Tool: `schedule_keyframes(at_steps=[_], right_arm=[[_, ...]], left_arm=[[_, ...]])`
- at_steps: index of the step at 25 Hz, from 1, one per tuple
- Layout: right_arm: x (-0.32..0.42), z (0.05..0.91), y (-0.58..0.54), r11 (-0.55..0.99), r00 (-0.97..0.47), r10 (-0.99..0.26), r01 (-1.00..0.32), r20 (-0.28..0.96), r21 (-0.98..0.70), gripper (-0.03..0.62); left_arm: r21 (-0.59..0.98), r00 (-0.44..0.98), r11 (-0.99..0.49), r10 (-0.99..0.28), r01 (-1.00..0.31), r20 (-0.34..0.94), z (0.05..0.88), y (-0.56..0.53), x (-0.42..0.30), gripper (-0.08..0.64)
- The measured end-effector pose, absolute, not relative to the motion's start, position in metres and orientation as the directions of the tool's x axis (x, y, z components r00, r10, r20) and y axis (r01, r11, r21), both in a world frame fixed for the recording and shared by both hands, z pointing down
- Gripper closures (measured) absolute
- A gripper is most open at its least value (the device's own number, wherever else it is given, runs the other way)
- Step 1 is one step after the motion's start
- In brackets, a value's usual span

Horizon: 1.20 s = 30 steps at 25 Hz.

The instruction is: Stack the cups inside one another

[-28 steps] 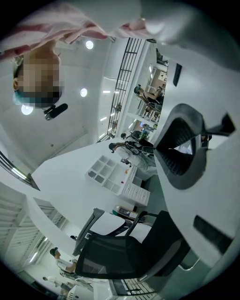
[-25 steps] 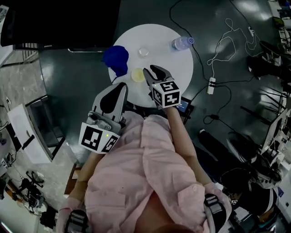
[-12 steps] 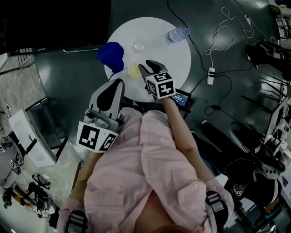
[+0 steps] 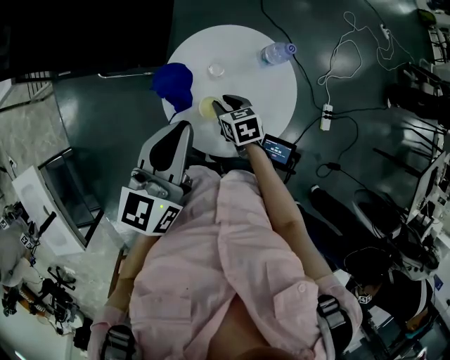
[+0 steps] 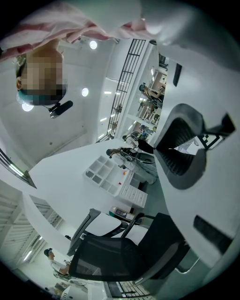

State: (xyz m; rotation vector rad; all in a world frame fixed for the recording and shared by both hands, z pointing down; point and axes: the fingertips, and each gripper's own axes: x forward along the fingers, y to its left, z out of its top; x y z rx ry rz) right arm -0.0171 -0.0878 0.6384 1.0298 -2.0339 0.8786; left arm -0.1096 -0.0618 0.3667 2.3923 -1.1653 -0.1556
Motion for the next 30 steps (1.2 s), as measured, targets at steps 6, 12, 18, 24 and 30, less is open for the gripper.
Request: schedule_keyframes(at_steps=[6,12,18,24,30], right_arm=[[-0.018,0.657,-0.082,0.455,-0.435,-0.344,-0.853,0.832,-0.258,0.466],[-0.016,0.663,-0.077,0.461,-0.422,-0.317,-0.851,0.849,-0.251,0.504],[-0.019,0.665,-0.077,0.472,-0.415,-0.318,-0.849,0.853,-0.237,0.545],[-0.017,0.666,-0.076,0.459,-0.41,-0.318,-0.855,0.855,-0.24,0.548],[-0.015,0.665,-0.075,0.461,-0.397,-0.323,-0.858,0.859,-0.224,0.551]], left_arm=[[0.461,0.63,-0.525,-0.77,-0.715,0.1,0.367,-0.061,-0.112,0.541],[0.464,0.627,-0.522,-0.772,-0.716,0.1,0.365,-0.061,-0.113,0.541],[0.466,0.624,-0.518,-0.775,-0.717,0.099,0.366,-0.062,-0.114,0.541],[0.471,0.62,-0.513,-0.779,-0.718,0.096,0.368,-0.059,-0.116,0.541],[0.472,0.616,-0.51,-0.783,-0.719,0.092,0.368,-0.059,-0.119,0.541]])
